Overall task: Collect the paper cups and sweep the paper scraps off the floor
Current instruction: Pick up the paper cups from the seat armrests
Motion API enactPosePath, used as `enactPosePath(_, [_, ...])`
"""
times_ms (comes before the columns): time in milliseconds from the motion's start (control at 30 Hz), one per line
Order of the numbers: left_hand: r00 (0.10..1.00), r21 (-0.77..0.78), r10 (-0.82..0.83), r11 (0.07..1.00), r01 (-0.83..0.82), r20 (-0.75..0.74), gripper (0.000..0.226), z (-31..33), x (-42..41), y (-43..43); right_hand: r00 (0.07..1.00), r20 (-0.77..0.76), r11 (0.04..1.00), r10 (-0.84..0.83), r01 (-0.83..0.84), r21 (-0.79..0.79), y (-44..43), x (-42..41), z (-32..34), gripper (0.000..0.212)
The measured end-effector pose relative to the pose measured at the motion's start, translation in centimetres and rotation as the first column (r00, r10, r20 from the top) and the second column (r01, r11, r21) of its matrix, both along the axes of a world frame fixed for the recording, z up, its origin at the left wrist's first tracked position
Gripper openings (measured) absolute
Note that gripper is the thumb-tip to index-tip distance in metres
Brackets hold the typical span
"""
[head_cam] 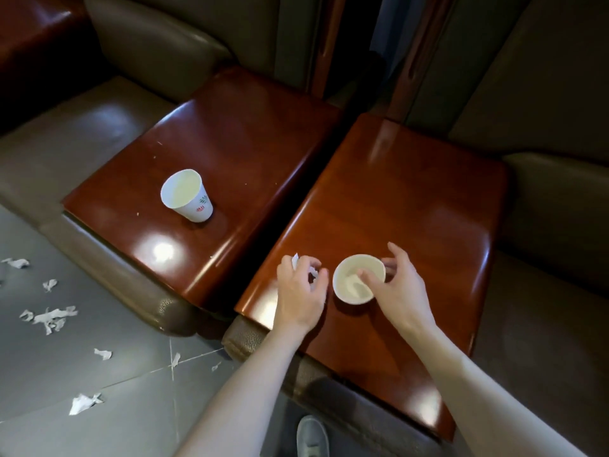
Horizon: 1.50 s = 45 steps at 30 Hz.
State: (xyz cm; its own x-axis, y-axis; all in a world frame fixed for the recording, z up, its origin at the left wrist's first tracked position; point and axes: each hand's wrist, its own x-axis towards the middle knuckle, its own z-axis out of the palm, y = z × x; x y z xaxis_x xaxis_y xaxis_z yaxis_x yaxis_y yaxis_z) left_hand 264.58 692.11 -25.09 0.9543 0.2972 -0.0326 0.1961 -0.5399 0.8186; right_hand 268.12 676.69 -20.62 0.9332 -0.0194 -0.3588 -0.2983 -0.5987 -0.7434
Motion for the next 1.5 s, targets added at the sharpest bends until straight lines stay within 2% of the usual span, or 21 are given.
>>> enactPosePath(67, [0.999, 0.041, 0.024, 0.999, -0.022, -0.045, 0.013, -0.1, 0.2, 0.1, 0.999, -0.035, 0.999, 0.032, -0.032, 0.015, -0.4, -0.7, 0.0, 0.088])
enactPosePath(133, [0.992, 0.032, 0.126, 0.992, -0.125, -0.030, 0.020, 0.1, 0.3, 0.6, 0.995, -0.063, 0.996, 0.080, -0.078, 0.032, -0.2, -1.1, 0.1, 0.099])
enactPosePath(200, [0.968, -0.011, 0.250, 0.968, -0.250, 0.000, 0.026, 0.7, 0.3, 1.6, 0.988, -0.099, 0.993, 0.120, -0.121, 0.003, 0.3, -1.1, -0.2, 0.095])
enactPosePath(333, [0.891, -0.136, 0.454, 0.883, -0.450, -0.005, 0.035, 2.3, 0.4, 4.8, 0.990, -0.119, 0.997, 0.076, -0.073, 0.035, 2.7, -0.6, -0.6, 0.062])
enactPosePath(433, [0.813, -0.193, 0.573, 0.813, -0.549, 0.104, 0.028, 3.8, 0.7, 8.1, 0.992, -0.081, 0.995, 0.094, -0.090, 0.049, 5.3, -0.1, -0.6, 0.026])
enactPosePath(467, [0.808, -0.187, 0.570, 0.819, -0.543, 0.148, 0.021, 4.3, 0.9, 9.3, 0.993, -0.069, 0.994, 0.097, -0.094, 0.049, 6.3, 0.2, -0.4, 0.022])
enactPosePath(500, [0.814, -0.178, 0.554, 0.831, -0.527, 0.176, 0.023, 4.7, 1.2, 10.5, 0.993, -0.063, 0.994, 0.097, -0.094, 0.051, 7.4, 0.6, -0.2, 0.022])
enactPosePath(567, [0.833, -0.098, 0.515, 0.857, -0.506, 0.202, 0.048, 5.2, 2.1, 13.3, 0.994, -0.052, 0.994, 0.099, -0.096, 0.055, 9.8, 1.4, 0.5, 0.025])
enactPosePath(633, [0.853, 0.077, 0.484, 0.860, -0.505, 0.196, 0.072, 5.3, 3.2, 16.5, 0.994, -0.027, 0.993, 0.104, -0.103, 0.059, 12.3, 2.6, 1.2, 0.026])
enactPosePath(733, [0.902, 0.313, 0.425, 0.848, -0.427, 0.080, 0.100, 5.1, 5.2, 20.6, 0.998, 0.005, 0.996, 0.057, -0.058, 0.067, 15.6, 4.7, 2.3, 0.024])
enactPosePath(833, [0.942, 0.439, 0.321, 0.864, -0.247, -0.100, 0.117, 4.3, 6.7, 22.6, 0.999, 0.020, 0.996, -0.043, 0.041, 0.076, 18.0, 6.1, 2.9, 0.027])
enactPosePath(900, [0.951, 0.484, 0.264, 0.861, -0.158, -0.159, 0.114, 3.8, 7.2, 23.3, 0.994, 0.023, 0.992, -0.108, 0.106, 0.076, 19.0, 6.3, 3.1, 0.026])
enactPosePath(967, [0.959, 0.482, 0.221, 0.869, -0.112, -0.176, 0.100, 3.5, 7.3, 23.8, 0.982, 0.020, 0.980, -0.189, 0.188, 0.065, 19.4, 6.0, 3.2, 0.023])
enactPosePath(1067, [0.972, 0.448, 0.173, 0.890, -0.086, -0.156, 0.080, 3.3, 7.6, 24.5, 0.937, 0.021, 0.937, -0.348, 0.347, 0.041, 19.4, 5.3, 3.2, 0.027])
enactPosePath(1167, [0.988, 0.430, 0.120, 0.900, -0.068, -0.095, 0.070, 3.5, 7.8, 25.1, 0.882, -0.015, 0.881, -0.471, 0.471, 0.047, 19.2, 4.4, 3.0, 0.032])
enactPosePath(1333, [0.997, 0.396, -0.001, 0.918, 0.031, -0.076, 0.063, 4.4, 7.6, 24.8, 0.834, -0.044, 0.834, -0.550, 0.551, 0.031, 19.1, 2.8, 3.1, 0.033])
enactPosePath(1500, [0.987, 0.382, -0.148, 0.910, 0.162, -0.067, 0.069, 7.0, 7.2, 22.2, 0.800, -0.019, 0.799, -0.599, 0.600, 0.036, 18.1, 1.4, 5.4, 0.031])
